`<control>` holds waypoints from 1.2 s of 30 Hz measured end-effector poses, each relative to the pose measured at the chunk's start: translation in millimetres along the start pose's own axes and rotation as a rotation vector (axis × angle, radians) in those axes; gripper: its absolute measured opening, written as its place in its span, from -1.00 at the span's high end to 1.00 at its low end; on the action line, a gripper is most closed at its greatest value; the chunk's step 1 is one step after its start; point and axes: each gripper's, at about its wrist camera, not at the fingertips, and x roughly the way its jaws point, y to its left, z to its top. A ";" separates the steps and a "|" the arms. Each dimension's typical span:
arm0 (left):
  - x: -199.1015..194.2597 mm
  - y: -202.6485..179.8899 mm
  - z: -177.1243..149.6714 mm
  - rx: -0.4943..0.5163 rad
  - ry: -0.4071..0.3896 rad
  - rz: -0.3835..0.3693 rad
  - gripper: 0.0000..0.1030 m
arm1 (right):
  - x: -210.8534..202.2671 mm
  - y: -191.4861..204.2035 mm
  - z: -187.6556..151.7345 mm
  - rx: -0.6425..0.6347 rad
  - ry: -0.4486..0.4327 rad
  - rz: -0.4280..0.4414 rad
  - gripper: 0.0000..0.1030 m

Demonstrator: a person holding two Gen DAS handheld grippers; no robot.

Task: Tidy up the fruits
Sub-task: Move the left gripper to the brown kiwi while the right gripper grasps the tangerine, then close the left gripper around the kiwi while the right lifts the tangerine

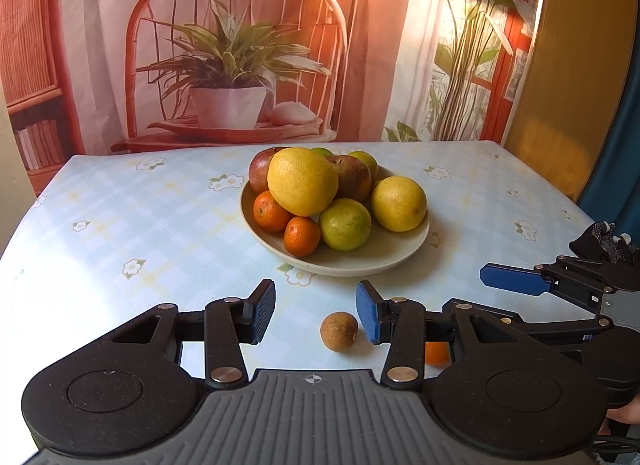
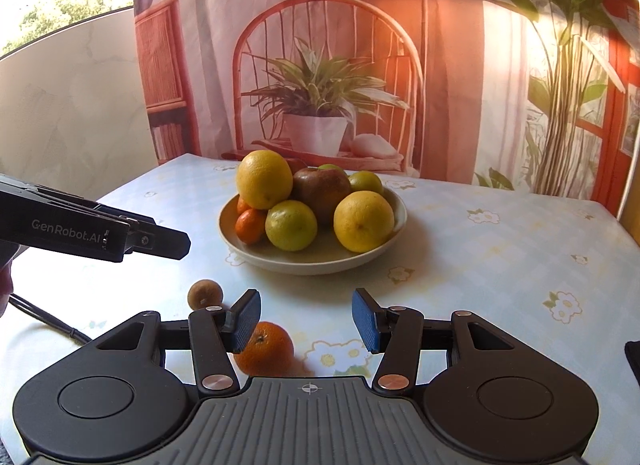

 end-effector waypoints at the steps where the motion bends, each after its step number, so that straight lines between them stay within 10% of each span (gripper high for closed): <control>1: -0.1 0.8 -1.9 -0.005 0.003 0.000 0.09 | -0.1 1.0 -2.1 -0.002 0.006 0.003 0.08; 36: 10.6 0.4 -13.7 -0.022 0.051 -0.030 0.08 | 9.0 6.5 -9.0 -0.012 0.074 0.063 0.36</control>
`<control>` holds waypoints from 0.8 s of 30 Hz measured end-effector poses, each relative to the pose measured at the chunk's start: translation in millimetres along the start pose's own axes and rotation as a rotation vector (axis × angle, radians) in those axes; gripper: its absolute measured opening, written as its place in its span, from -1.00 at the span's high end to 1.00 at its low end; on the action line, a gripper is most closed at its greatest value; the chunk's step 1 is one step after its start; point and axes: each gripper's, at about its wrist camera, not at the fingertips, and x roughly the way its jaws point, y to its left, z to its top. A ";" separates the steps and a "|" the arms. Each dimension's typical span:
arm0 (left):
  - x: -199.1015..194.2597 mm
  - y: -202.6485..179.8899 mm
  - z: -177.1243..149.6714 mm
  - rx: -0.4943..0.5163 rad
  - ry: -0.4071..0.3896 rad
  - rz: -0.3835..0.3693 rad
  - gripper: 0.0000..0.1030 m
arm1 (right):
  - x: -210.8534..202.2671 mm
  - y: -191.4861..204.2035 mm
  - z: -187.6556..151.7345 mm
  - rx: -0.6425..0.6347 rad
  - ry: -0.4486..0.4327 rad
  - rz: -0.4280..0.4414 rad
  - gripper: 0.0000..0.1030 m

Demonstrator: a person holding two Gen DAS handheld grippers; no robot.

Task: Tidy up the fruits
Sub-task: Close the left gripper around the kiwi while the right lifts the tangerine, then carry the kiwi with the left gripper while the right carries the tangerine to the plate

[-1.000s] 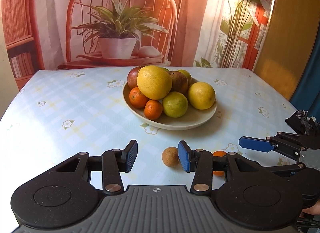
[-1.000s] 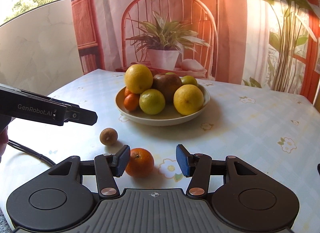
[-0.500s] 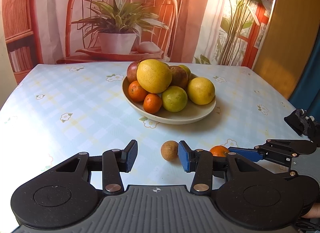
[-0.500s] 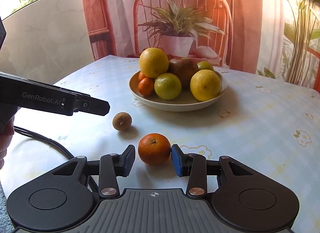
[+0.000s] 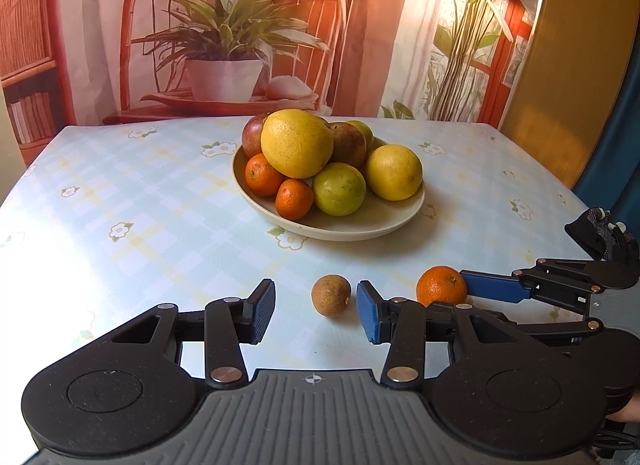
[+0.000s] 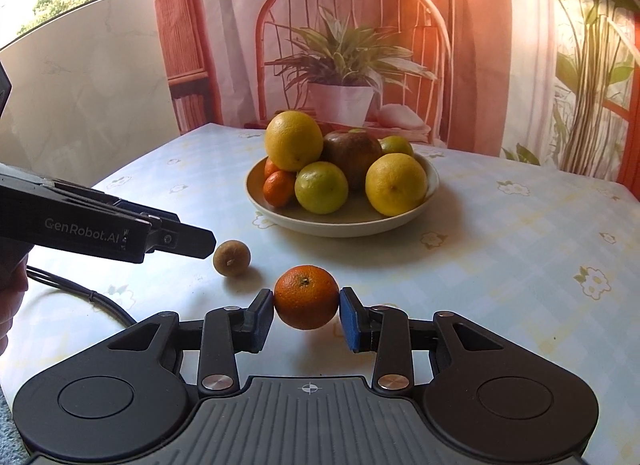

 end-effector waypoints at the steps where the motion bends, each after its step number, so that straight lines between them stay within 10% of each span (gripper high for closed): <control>1: 1.3 -0.5 0.1 0.002 0.004 -0.002 0.08 | -0.6 -1.1 0.7 0.002 -0.005 -0.003 0.36; 16: 28.9 -7.4 2.8 0.024 0.056 -0.008 0.10 | -0.3 -11.9 5.5 0.003 -0.037 -0.017 0.36; 24: 34.8 -11.9 2.6 0.047 0.070 -0.025 0.49 | 2.4 -17.1 6.7 0.018 -0.041 -0.014 0.36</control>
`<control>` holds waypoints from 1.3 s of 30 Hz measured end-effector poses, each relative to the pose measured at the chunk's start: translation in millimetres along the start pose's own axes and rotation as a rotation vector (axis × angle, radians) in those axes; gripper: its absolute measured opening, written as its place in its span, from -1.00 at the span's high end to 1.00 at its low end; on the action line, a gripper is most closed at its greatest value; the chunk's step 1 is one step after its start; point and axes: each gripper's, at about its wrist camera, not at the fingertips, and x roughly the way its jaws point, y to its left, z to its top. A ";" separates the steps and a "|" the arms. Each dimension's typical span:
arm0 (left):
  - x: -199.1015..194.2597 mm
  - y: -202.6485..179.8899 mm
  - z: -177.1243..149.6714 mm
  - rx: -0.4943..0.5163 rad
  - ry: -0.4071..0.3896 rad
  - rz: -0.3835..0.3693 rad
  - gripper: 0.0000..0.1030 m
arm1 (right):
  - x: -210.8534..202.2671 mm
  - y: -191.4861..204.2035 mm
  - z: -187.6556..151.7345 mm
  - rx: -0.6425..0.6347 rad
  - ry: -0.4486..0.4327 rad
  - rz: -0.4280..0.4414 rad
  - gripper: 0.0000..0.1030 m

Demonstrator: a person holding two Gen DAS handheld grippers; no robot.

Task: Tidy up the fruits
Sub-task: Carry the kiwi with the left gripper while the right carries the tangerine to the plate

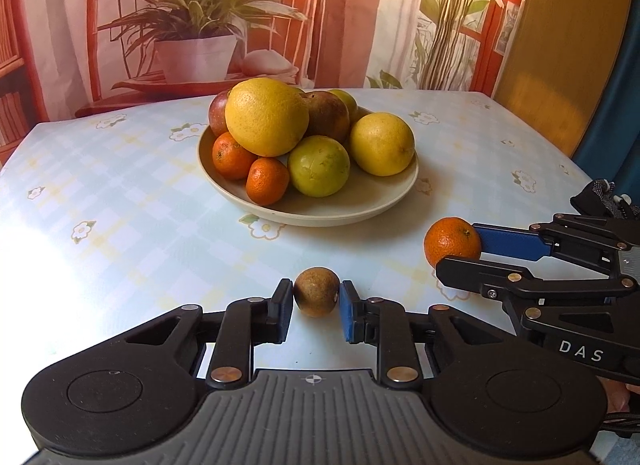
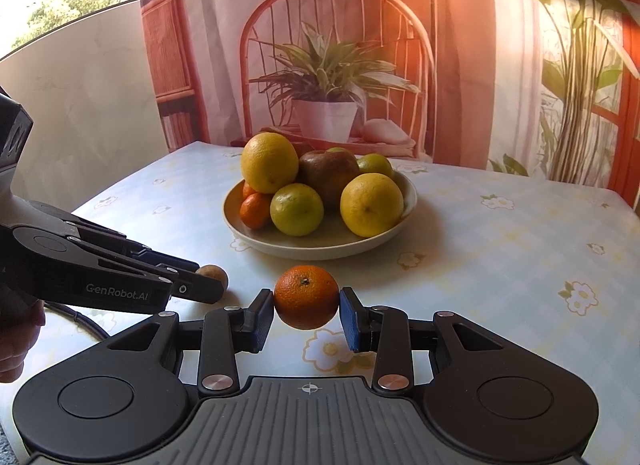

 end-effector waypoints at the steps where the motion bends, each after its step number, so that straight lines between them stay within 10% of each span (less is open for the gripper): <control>1: -0.1 -0.1 0.5 -0.002 -0.001 -0.003 0.49 | 0.5 -0.6 0.5 0.001 0.000 0.000 0.36; 15: -2.9 4.5 40.4 -0.011 -0.106 0.008 0.49 | 12.9 -14.9 27.6 -0.023 -0.040 -0.005 0.36; 39: 27.6 5.5 46.9 0.020 -0.045 0.043 0.49 | 55.9 -28.2 43.5 0.009 -0.002 0.036 0.36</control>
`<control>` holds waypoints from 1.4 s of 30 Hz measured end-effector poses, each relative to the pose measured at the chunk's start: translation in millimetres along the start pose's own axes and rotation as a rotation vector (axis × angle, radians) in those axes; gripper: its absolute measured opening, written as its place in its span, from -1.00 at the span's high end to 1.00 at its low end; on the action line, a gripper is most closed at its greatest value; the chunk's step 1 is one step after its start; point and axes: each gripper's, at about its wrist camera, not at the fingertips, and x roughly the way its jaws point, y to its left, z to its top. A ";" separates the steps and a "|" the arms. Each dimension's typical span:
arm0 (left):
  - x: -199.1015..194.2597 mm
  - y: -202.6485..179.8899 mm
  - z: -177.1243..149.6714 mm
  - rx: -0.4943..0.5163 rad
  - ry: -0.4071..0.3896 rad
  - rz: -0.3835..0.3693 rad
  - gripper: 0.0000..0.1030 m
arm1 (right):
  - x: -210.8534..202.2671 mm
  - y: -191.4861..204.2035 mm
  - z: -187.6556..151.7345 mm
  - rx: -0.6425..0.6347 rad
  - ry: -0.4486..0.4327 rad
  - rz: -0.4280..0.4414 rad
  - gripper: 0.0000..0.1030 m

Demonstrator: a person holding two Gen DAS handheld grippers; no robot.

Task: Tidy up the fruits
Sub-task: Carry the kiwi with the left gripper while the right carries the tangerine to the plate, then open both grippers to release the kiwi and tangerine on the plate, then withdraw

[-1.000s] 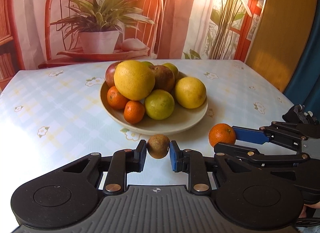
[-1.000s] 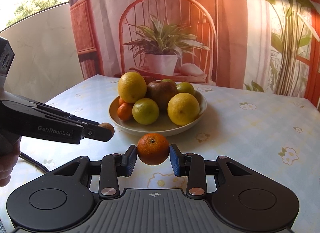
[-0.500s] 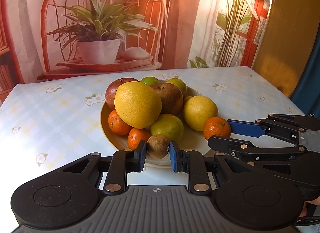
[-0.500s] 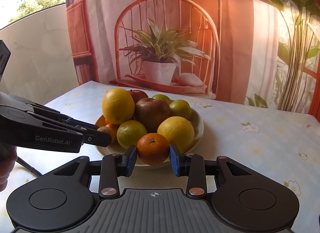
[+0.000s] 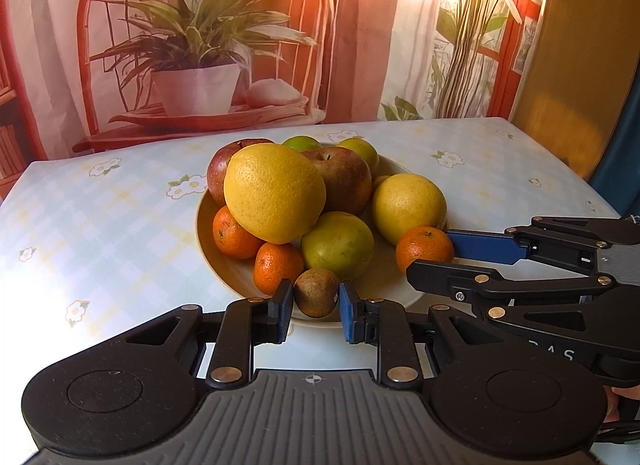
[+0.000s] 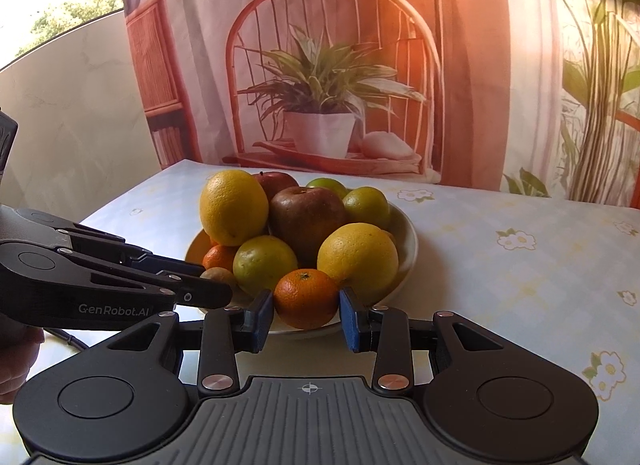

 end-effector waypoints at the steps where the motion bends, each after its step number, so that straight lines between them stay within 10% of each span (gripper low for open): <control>1: -0.1 -0.3 -0.3 0.003 -0.001 0.001 0.49 | 0.9 1.5 0.0 -0.007 0.001 -0.002 0.36; 22: -9.8 2.3 -1.1 -0.012 -0.024 0.014 0.45 | -4.5 7.5 0.5 -0.012 0.021 -0.046 0.43; 31: -51.1 11.7 0.4 -0.035 -0.084 0.024 -0.34 | -30.8 7.7 9.1 0.030 0.001 -0.076 0.41; 35: -74.5 15.4 0.7 -0.054 -0.125 0.017 -0.76 | -48.4 10.1 12.7 0.040 -0.005 -0.100 -0.01; 42: -113.7 15.1 -1.0 -0.066 -0.175 0.023 -0.88 | -81.6 12.5 18.1 0.083 -0.015 -0.110 -0.93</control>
